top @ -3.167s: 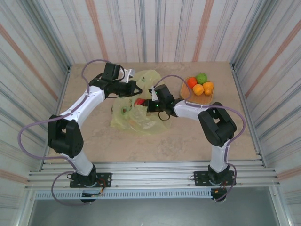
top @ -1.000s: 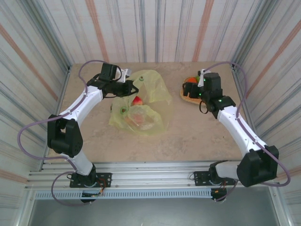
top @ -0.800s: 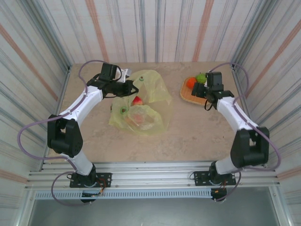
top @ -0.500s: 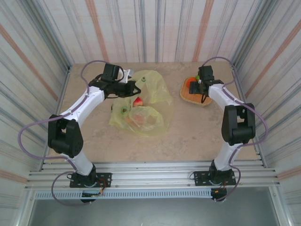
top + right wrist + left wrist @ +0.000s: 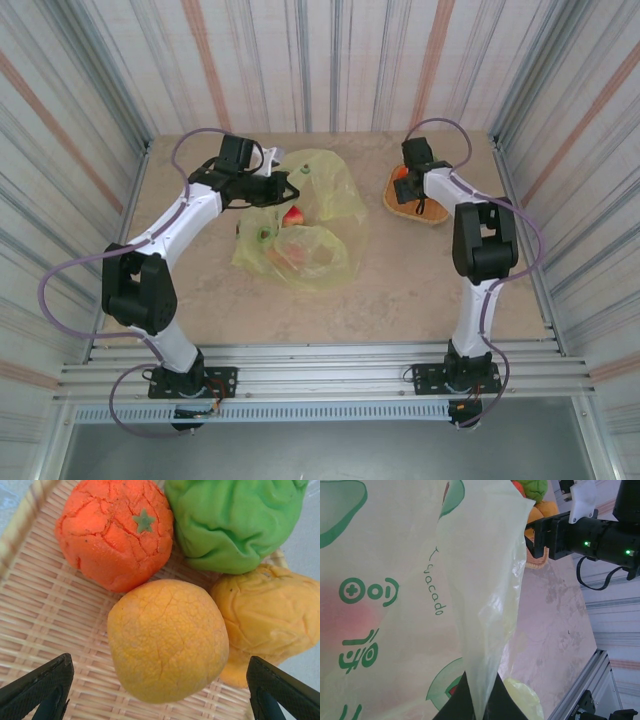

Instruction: Place the fruits into the plastic bag

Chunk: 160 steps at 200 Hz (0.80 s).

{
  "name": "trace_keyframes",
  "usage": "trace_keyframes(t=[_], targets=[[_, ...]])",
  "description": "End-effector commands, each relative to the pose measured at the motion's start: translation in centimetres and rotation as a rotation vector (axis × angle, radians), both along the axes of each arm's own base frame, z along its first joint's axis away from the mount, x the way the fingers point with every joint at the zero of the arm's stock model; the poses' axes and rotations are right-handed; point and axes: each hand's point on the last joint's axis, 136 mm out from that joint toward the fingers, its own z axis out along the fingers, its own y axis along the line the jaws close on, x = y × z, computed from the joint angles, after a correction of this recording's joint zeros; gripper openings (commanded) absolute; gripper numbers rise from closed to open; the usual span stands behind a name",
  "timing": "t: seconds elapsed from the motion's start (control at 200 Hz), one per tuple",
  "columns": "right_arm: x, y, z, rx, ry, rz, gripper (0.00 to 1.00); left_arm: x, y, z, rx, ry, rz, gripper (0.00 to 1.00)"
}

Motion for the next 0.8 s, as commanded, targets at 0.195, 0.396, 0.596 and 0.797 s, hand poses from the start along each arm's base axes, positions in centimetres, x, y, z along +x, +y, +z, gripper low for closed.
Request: trace_keyframes(t=[0.195,0.396,0.596,0.797], targets=[[0.7,0.1,-0.9,-0.103,0.044,0.044,0.82,-0.2,0.0,-0.1,-0.013,0.018,-0.003,0.00],[1.0,0.0,-1.3,-0.138,0.057,0.051,0.78,-0.2,0.0,-0.3,-0.014,0.026,-0.005,0.00],[1.3,0.0,-1.6,-0.147,0.060,0.056,0.77,-0.3,0.0,-0.3,-0.014,0.027,-0.006,0.00],[1.3,0.0,-1.9,-0.148,0.067,0.059,0.71,-0.2,0.0,-0.3,-0.013,0.029,-0.006,0.00]])
